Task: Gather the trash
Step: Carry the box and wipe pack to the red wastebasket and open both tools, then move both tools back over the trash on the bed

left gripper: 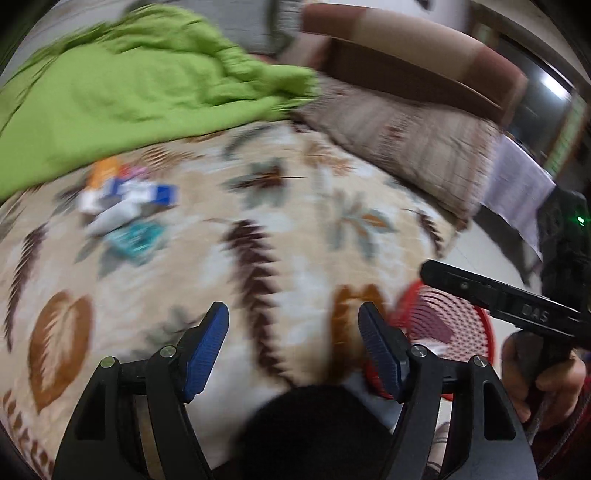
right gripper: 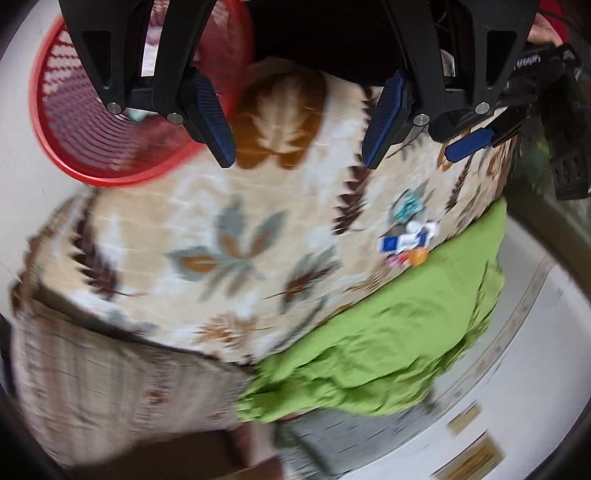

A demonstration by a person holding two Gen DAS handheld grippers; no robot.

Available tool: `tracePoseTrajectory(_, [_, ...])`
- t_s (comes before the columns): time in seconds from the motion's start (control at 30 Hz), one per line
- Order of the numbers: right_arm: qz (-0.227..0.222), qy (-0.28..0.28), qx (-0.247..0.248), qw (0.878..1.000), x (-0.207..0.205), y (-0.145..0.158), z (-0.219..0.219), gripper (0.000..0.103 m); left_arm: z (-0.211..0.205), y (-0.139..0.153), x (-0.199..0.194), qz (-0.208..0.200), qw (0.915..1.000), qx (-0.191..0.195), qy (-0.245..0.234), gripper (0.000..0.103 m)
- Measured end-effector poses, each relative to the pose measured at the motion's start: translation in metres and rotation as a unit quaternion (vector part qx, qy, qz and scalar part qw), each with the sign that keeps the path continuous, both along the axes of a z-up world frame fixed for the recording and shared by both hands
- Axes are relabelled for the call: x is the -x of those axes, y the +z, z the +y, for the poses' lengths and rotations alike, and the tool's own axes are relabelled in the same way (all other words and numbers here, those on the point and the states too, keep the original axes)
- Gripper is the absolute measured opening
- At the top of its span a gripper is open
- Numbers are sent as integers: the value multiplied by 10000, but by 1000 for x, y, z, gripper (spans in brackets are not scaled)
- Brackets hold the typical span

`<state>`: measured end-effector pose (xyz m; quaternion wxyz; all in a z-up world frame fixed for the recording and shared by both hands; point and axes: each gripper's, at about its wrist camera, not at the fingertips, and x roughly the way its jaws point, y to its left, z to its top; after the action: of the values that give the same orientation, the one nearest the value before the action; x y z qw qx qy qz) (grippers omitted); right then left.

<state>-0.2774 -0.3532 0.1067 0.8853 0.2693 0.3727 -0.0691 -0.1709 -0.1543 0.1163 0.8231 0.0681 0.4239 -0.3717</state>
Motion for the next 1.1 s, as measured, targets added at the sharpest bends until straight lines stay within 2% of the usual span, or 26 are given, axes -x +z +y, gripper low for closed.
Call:
tracePoseTrajectory(0.2, [24, 582, 157, 9982, -43, 1, 40, 75, 65, -11, -39, 99, 9945, -66, 1036, 72])
tracePoseTrajectory(0.37, [100, 952, 261, 9951, -75, 1, 65, 75, 110, -14, -65, 112, 9848, -19, 1733, 72])
tracePoseTrajectory(0.53, [171, 1317, 424, 9902, -113, 2, 90, 75, 143, -25, -85, -29, 9716, -181, 2361, 72])
tracePoseTrajectory(0.7, [333, 1783, 620, 9815, -156, -5, 117, 75, 167, -48, -105, 23, 9590, -338, 2813, 72])
tracePoseTrajectory(0.83, [480, 2235, 829, 9700, -194, -16, 140, 75, 182, -65, -115, 47, 9510, -422, 3063, 72])
tracePoseTrajectory(0.93, [556, 2488, 1003, 9618, -222, -24, 155, 75, 185, -71, -120, 164, 9500, -377, 3095, 72])
tracePoseTrajectory(1.1, [690, 2834, 1519, 9444, -269, -40, 175, 75, 182, -70, -121, -15, 9503, -398, 3088, 72])
